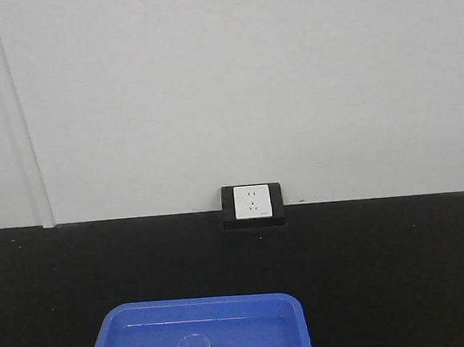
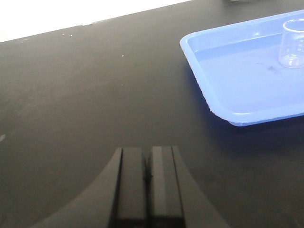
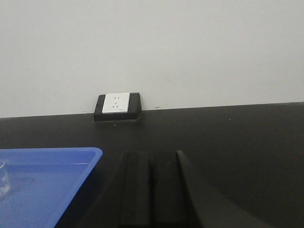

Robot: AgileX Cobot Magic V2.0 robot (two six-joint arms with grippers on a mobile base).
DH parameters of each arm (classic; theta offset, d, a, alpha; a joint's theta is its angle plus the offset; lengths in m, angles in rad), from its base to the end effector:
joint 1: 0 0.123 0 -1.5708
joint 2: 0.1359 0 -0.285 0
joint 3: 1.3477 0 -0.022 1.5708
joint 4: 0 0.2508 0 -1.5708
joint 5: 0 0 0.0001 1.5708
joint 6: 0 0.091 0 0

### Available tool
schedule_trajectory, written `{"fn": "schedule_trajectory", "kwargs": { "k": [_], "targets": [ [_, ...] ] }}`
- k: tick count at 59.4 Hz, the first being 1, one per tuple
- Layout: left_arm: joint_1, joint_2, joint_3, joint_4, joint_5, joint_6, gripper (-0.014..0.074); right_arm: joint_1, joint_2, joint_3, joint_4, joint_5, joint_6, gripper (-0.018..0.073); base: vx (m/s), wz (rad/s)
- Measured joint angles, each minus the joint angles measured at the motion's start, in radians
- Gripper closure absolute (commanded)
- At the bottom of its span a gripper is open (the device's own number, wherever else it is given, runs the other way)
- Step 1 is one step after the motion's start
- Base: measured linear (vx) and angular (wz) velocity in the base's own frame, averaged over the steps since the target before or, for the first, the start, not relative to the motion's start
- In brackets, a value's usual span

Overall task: Move beaker to silver tray on left bench
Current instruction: 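Move the right gripper toward the glass beaker in the blue tray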

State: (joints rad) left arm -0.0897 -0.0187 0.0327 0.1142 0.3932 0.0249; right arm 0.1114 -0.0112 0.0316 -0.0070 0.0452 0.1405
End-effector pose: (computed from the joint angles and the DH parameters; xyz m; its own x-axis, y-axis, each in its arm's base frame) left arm 0.0520 -0.0007 0.1681 -0.3022 0.1577 -0.9401 0.0883 0.9866 0.1371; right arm 0.0566 0.0063 0.1990 0.0065 0.1347 -0.9909 -0.1127 0.9847 0.1331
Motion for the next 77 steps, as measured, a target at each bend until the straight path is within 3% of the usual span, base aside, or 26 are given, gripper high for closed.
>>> {"fn": "schedule_trajectory", "kwargs": {
  "k": [15,24,32,50,67,77],
  "targets": [
    [0.0,0.0,0.0,0.0,0.0,0.0,0.0595,0.0,0.0,0.0,0.0,-0.011,0.0,0.057,0.0,0.0],
    [0.0,0.0,0.0,0.0,0.0,0.0,0.0595,0.0,0.0,-0.007,0.007,-0.111,0.0,0.057,0.0,0.0],
    [0.0,0.0,0.0,0.0,0.0,0.0,0.0595,0.0,0.037,-0.124,-0.018,-0.127,-0.01,0.057,0.0,0.0],
    [0.0,0.0,0.0,0.0,-0.001,0.0,0.0595,0.0,0.566,-0.454,-0.059,-0.205,-0.05,0.057,0.0,0.0],
    [0.0,0.0,0.0,0.0,-0.001,0.0,0.0595,0.0,0.927,-0.497,-0.059,-0.242,-0.047,0.0547,0.0,0.0],
    [0.0,0.0,0.0,0.0,-0.001,0.0,0.0595,0.0,1.034,-0.497,-0.059,-0.246,-0.046,0.043,0.0,0.0]
  ]
}}
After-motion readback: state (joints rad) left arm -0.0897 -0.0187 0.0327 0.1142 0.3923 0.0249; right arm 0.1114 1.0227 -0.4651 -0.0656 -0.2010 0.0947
